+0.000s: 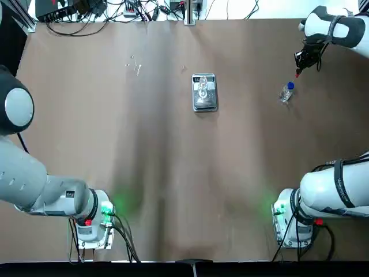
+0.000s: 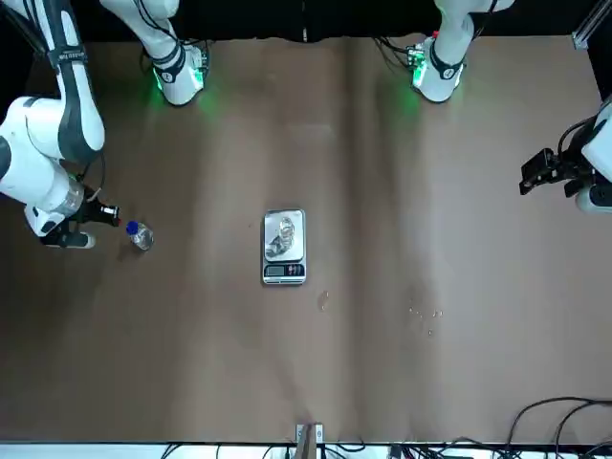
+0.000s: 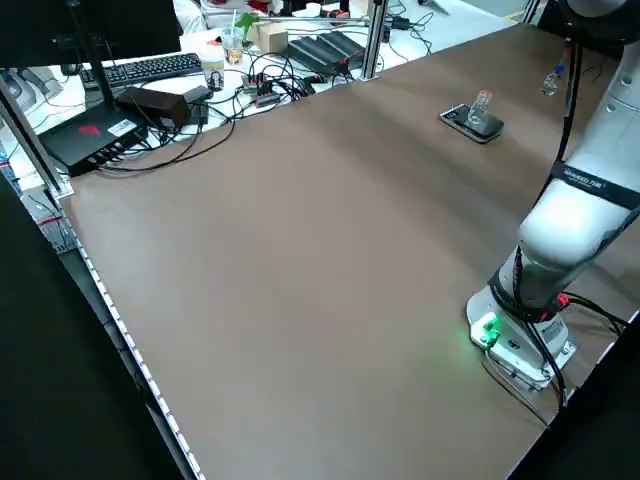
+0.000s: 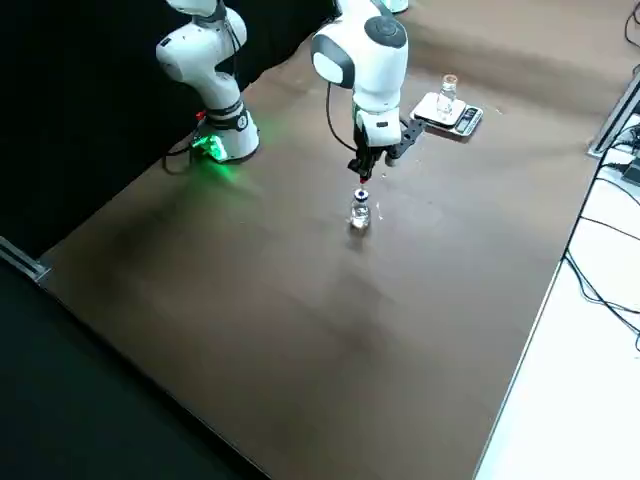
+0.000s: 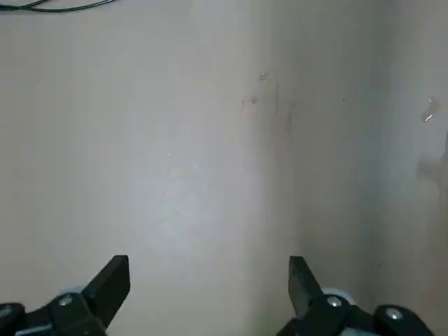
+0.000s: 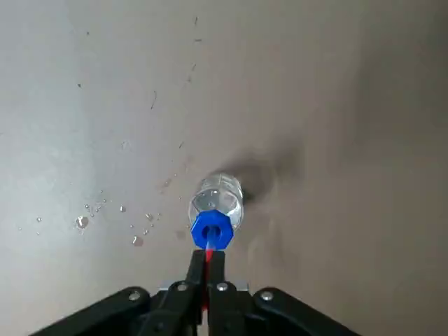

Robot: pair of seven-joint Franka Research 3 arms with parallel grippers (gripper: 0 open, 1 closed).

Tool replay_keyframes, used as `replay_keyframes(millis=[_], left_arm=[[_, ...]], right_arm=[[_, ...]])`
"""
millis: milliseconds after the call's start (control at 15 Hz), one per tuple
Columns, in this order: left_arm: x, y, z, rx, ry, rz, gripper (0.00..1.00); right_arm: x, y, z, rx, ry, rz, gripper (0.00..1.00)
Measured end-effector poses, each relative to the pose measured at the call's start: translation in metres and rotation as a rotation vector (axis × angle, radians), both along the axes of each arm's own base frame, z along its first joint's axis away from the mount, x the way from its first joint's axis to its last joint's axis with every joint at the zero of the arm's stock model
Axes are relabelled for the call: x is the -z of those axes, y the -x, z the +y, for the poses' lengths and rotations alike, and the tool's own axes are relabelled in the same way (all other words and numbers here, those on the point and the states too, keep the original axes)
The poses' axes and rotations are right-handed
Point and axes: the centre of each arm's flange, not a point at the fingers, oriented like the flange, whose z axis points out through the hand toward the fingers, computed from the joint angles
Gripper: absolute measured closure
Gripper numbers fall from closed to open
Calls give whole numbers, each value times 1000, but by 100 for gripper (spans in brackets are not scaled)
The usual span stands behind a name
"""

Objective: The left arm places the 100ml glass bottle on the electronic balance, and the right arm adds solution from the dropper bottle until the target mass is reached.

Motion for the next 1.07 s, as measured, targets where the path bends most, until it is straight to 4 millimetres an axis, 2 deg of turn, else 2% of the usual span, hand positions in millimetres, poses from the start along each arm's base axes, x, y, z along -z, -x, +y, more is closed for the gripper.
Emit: replay_keyframes(millis=[133,400,467,533,600,667,733,933,1067], left_arm=[[0,0,0,0,0,0,0],[0,0,0,0,0,0,0],[0,0,0,0,0,0,0],[0,0,0,0,0,0,0],[0,0,0,0,0,0,0],[0,0,0,0,0,0,0],[0,0,0,0,0,0,0],[0,0,0,0,0,0,0],[0,0,0,0,0,0,0]], right_arm=[[1,0,0,0,0,1,91],[0,-1,1,-2,0,1,56],[0,-1,1,-2,0,1,42],[0,-1,1,-3,0,2,33],[-1,-1,2,-4,0,4,26],[-1,-1,2,-5,-1,9,25],[-10,-4,2,-5,-2,21,18],[-48,-21,7,-16,0,3,14],[-79,-34,22,-34,4,-25,11]])
